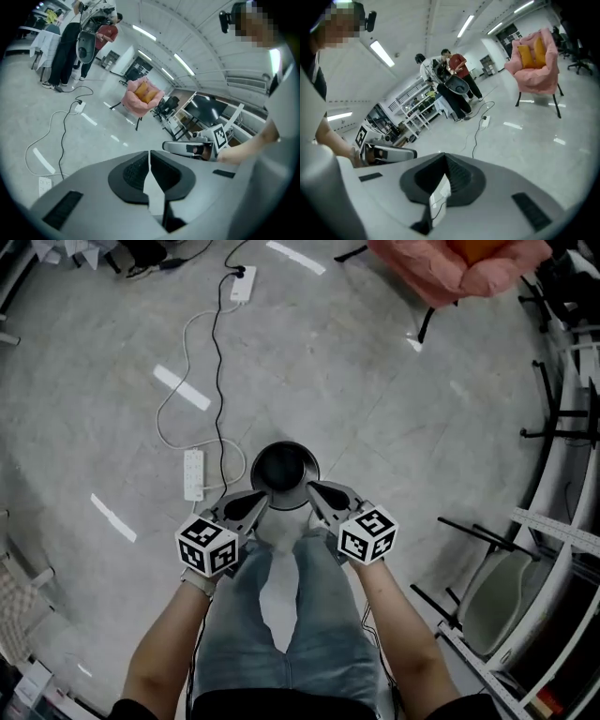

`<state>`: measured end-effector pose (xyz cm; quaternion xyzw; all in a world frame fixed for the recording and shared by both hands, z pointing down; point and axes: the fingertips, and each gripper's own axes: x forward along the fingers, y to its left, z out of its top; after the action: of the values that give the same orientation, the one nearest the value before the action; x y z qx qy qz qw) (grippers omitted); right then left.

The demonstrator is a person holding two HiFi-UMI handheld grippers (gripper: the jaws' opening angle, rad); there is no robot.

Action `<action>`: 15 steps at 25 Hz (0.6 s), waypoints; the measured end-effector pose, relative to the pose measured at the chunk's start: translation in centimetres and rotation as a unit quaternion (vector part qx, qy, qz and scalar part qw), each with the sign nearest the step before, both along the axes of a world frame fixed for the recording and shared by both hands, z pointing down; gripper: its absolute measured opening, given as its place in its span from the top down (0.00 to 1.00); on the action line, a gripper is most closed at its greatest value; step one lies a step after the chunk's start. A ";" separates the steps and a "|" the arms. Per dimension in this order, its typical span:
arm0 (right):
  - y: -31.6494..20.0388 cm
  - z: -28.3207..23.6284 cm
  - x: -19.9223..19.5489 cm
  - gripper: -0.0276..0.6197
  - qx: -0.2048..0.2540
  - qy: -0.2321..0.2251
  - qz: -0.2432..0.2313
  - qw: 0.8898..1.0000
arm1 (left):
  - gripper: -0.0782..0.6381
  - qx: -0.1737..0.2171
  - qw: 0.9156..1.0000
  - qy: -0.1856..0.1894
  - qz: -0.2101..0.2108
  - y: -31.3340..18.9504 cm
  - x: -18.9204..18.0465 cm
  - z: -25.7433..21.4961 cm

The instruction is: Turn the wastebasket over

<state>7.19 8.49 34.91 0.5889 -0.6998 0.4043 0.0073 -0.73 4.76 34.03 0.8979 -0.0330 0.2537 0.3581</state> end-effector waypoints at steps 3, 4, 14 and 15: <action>0.7 -7.2 0.3 0.94 0.037 -0.015 0.016 0.999 | 0.87 0.001 0.999 0.037 -0.012 0.6 1.1 -7.1; 0.8 -9.6 0.3 0.94 0.051 -0.017 0.019 0.998 | 0.87 0.008 0.999 0.050 -0.012 0.9 1.5 -9.5; 0.0 -30.0 0.8 0.94 0.170 -0.006 0.006 0.985 | 0.87 0.100 0.987 0.122 -0.019 1.3 2.9 -29.1; -0.2 -31.6 0.8 0.94 0.181 -0.003 -0.001 0.984 | 0.87 0.107 0.986 0.128 -0.025 1.2 2.8 -30.8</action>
<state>7.99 8.31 3.26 0.5787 -0.7618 0.2730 -0.1013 2.11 5.99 3.23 0.9550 -0.0363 0.1222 0.2677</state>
